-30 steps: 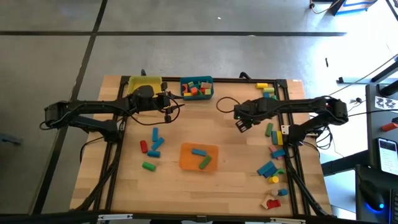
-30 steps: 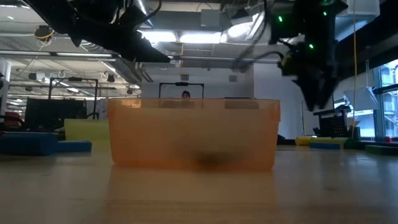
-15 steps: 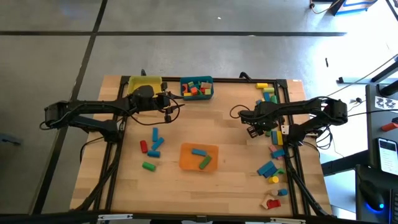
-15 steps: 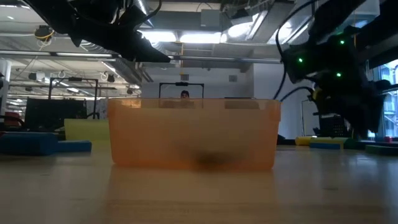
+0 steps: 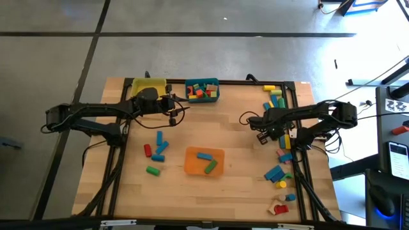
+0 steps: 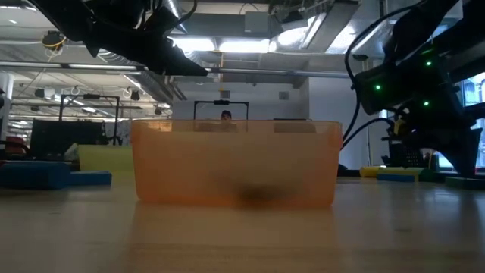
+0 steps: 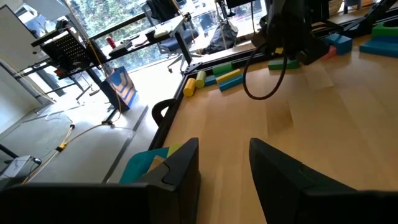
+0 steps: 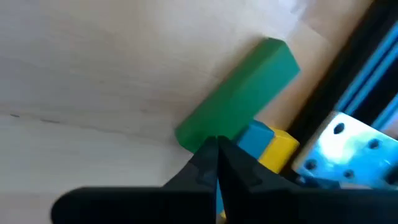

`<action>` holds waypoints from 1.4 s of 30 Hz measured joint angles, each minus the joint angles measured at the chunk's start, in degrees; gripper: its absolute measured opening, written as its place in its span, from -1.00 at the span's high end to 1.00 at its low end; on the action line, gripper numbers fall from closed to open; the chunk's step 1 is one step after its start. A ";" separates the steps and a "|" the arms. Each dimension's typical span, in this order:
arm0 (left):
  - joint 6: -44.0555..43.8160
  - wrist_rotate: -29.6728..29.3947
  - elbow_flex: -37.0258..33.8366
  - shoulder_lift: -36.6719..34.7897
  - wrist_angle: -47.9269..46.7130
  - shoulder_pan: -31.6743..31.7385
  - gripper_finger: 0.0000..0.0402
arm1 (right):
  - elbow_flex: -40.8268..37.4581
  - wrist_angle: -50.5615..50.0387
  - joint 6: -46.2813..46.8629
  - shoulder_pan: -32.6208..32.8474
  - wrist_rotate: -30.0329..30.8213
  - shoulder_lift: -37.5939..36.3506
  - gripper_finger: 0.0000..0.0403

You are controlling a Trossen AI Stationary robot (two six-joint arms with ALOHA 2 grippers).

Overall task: Sort blocks by size
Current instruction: Put the green rectangular block into the orange bin

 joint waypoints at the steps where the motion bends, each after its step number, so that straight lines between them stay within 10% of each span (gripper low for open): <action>1: 0.00 0.00 -0.02 0.00 -0.02 0.00 0.37 | -0.34 0.63 0.00 0.00 -0.02 0.00 0.93; 26: 0.17 -0.02 -0.01 0.00 0.00 0.00 0.37 | 4.83 22.62 -9.99 8.40 -4.07 0.09 0.87; 42: 0.19 0.00 -0.02 -0.02 -0.09 0.00 0.37 | 12.34 11.03 -5.20 9.09 4.19 -1.46 0.78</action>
